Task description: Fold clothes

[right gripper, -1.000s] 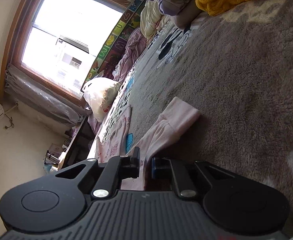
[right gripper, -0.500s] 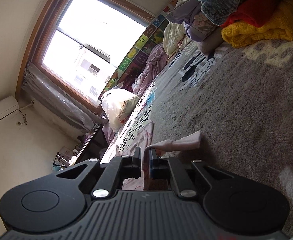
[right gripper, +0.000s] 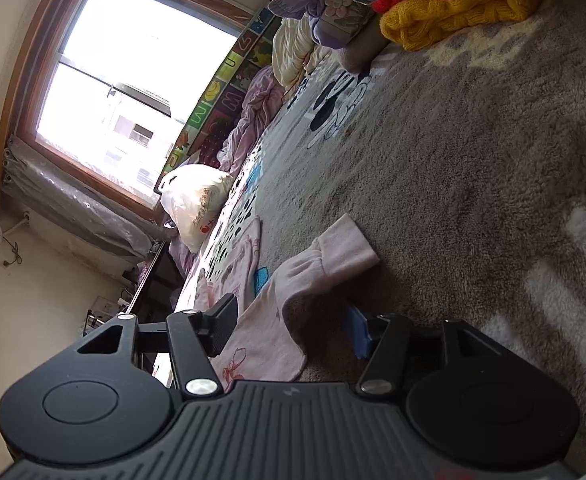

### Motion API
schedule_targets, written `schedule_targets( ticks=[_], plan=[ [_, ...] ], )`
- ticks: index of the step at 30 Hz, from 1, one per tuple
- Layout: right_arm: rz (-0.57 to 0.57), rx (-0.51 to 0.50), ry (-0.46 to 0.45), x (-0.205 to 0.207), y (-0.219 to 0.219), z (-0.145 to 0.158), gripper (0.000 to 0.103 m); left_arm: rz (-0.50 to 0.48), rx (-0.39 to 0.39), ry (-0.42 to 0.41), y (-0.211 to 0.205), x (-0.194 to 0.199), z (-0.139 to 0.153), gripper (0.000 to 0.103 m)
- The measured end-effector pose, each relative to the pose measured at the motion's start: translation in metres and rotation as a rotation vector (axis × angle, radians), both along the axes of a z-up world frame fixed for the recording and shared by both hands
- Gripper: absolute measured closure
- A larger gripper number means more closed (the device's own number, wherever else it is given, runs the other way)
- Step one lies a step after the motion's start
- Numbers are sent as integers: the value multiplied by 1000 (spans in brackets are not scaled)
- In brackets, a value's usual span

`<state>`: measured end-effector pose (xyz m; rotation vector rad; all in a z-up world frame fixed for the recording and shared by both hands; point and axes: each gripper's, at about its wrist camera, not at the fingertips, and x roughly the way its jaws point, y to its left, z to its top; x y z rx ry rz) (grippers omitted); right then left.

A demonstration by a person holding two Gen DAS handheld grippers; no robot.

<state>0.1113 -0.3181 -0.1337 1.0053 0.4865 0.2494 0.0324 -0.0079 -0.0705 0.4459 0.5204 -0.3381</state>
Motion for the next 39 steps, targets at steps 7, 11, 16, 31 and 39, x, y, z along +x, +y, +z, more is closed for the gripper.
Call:
schedule_targets(
  ticks=[7,11,16,31,39],
  plan=[
    [33,37,-38,16,-3,-10,96,4,21,41,-4,5,-8,78],
    [22,71,-117,-6,-9,13,98,7,16,56,-3,7,-9,78],
    [13,59,-108,-11,-17,17,98,11,-10,81,1,8,-7,79],
    [-55,44,-123,-26,-27,22,99,15,-20,98,3,11,-9,79],
    [-48,51,67,-15,-21,-13,93,-8,-97,154,14,8,13,78]
  ],
)
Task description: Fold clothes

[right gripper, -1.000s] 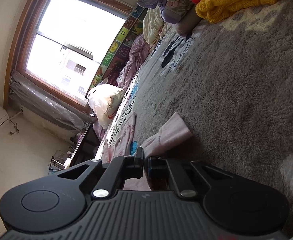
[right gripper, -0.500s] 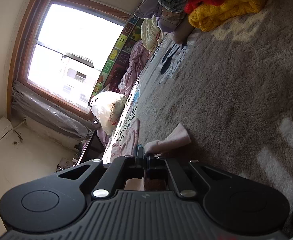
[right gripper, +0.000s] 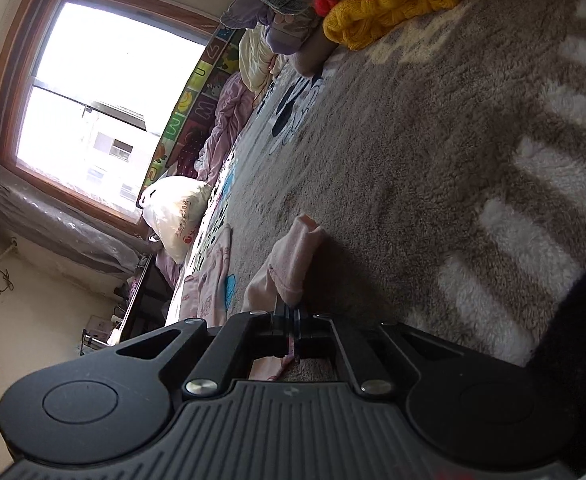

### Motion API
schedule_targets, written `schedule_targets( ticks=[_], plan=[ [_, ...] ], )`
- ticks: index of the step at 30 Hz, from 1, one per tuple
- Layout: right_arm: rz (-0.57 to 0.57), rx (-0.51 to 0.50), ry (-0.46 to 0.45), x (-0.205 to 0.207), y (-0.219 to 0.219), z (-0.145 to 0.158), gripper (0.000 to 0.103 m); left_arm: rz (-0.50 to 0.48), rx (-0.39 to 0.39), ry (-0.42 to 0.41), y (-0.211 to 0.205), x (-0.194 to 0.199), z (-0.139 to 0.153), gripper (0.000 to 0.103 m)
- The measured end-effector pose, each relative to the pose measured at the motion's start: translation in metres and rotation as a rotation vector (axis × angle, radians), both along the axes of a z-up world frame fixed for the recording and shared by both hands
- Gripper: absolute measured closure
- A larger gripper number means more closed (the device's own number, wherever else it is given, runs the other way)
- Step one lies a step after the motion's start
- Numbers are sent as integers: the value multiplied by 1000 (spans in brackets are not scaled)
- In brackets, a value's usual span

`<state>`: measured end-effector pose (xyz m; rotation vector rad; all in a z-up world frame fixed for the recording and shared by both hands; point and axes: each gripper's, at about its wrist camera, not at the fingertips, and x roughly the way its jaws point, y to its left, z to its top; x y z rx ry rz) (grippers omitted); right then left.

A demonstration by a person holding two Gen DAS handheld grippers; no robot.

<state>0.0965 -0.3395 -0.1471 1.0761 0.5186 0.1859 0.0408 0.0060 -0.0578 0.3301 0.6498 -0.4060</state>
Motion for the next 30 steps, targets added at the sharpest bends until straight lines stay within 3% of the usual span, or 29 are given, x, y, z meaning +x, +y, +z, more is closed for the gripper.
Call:
schedule_targets(
  ticks=[4,8,13,20,24,30],
  plan=[
    [-9,-4,-16,0,2,1,80,83,-109,-33,13,16,28,78],
    [-19,5,-30,3,5,0,77,158,-126,-89,4,59,47,78],
    [-18,-31,-54,8,11,2,75,177,-105,-128,-29,139,55,78],
    [-28,-57,-69,12,15,4,72,300,-26,-57,-43,244,24,81],
    [-27,-32,-65,15,13,3,71,334,7,-6,-39,276,9,83],
    [-30,0,-61,20,13,0,72,347,67,40,-36,294,0,84]
  ],
)
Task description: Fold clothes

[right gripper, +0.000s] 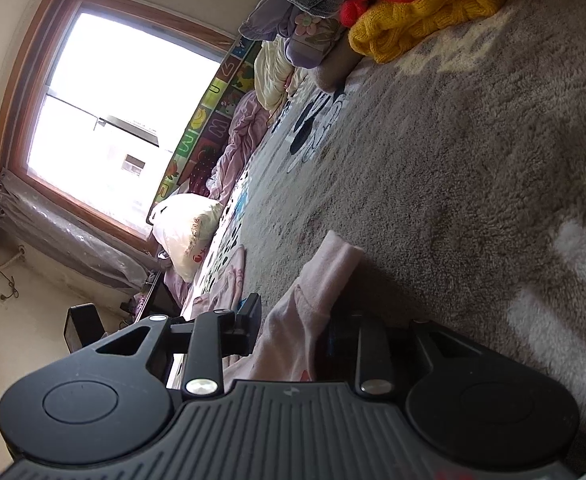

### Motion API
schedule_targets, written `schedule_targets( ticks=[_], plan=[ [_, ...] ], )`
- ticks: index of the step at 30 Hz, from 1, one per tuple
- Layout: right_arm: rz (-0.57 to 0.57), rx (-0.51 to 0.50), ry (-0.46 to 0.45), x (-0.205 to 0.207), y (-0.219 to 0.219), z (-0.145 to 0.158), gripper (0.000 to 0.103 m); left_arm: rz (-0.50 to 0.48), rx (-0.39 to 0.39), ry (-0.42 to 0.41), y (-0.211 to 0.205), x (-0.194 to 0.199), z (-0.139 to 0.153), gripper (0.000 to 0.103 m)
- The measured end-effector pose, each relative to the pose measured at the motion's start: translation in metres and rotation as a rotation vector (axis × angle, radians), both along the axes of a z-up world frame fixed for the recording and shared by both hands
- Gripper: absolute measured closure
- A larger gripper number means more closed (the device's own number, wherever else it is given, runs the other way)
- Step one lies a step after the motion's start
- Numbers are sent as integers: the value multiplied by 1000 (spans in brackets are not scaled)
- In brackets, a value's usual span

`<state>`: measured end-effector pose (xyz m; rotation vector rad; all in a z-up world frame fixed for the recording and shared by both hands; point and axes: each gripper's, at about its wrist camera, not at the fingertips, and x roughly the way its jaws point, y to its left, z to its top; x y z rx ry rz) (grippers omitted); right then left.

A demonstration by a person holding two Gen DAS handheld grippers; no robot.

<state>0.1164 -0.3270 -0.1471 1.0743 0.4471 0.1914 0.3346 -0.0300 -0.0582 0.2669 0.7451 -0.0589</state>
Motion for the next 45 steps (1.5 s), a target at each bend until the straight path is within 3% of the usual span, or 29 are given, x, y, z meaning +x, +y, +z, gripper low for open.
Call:
schedule_targets(
  ticks=[6,14,19,22,25,28,32,33,35,38,41,43,45],
  plan=[
    [0,4,-2,3,2,-1,72,27,-57,8,9,4,1,99],
    [-1,16,-4,4,1,-2,72,43,-170,-42,7,-3,31,100],
    [1,20,-5,7,-2,-4,72,17,-217,36,1,8,22,97],
    [-1,23,-3,8,-3,-4,72,74,-281,-26,27,-5,34,97],
    [-1,28,-4,8,-3,-5,72,115,-275,-54,47,-19,40,97],
    [0,26,-6,8,-3,-5,73,70,-259,-39,47,-29,36,97],
    [1,18,-11,9,-2,-5,73,6,-196,60,31,-18,0,98],
    [1,16,-13,9,-2,-5,73,-18,-162,44,27,-19,-4,97],
    [2,12,-15,9,-1,-5,73,-3,-142,7,29,-32,13,97],
    [2,6,-19,10,0,-4,73,5,-203,-85,40,-69,39,96],
    [3,-2,-23,10,0,-4,74,17,-226,-112,43,-111,41,96],
    [5,-9,-26,9,1,-3,74,-9,-262,-95,40,-131,29,96],
    [4,-5,-33,9,1,-4,73,-76,-275,5,31,-133,1,96]
  ],
)
